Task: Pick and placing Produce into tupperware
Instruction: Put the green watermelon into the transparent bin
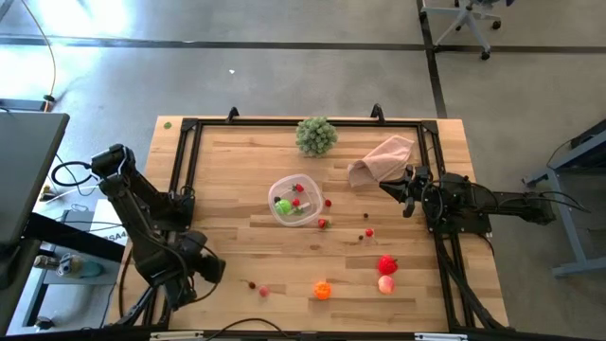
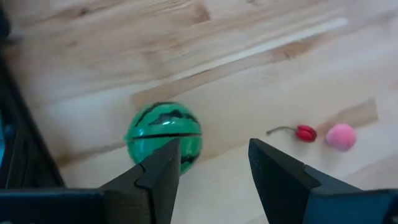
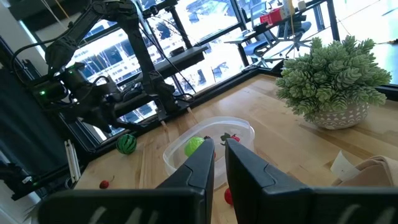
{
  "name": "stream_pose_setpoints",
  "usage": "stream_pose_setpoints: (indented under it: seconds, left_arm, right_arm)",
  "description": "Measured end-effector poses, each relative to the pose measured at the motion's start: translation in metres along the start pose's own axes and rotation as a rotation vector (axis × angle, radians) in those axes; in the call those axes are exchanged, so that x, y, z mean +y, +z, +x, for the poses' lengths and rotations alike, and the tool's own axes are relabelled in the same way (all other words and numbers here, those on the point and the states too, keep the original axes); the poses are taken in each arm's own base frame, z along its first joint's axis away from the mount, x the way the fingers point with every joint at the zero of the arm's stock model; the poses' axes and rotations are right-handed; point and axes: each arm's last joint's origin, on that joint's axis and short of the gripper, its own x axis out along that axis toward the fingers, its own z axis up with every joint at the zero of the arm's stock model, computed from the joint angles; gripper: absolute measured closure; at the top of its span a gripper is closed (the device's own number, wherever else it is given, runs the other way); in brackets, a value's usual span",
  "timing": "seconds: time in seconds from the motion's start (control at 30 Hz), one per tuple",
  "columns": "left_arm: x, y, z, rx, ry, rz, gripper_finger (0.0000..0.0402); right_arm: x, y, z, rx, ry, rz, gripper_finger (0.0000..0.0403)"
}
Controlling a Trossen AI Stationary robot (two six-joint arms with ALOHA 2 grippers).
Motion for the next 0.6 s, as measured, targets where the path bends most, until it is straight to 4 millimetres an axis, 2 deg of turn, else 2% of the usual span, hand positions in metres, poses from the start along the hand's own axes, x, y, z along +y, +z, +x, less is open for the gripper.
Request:
stream_pose_setpoints:
  seconds: [0.33,0.6]
  left_arm:
    - [0.0015,-0.0036,0.0002,0.075,0.093,-0.417,0.0222]
    - [0.0023,-0.0038,0.0001,0.070,0.121,-0.633,0.0222]
  right_arm:
    - [-0.0001,-0.0001,0.0000,0.000,0.000,0.000,0.0373]
    - [0.0000,-0.0001,0.0000,0.000,0.000,0.000,0.0373]
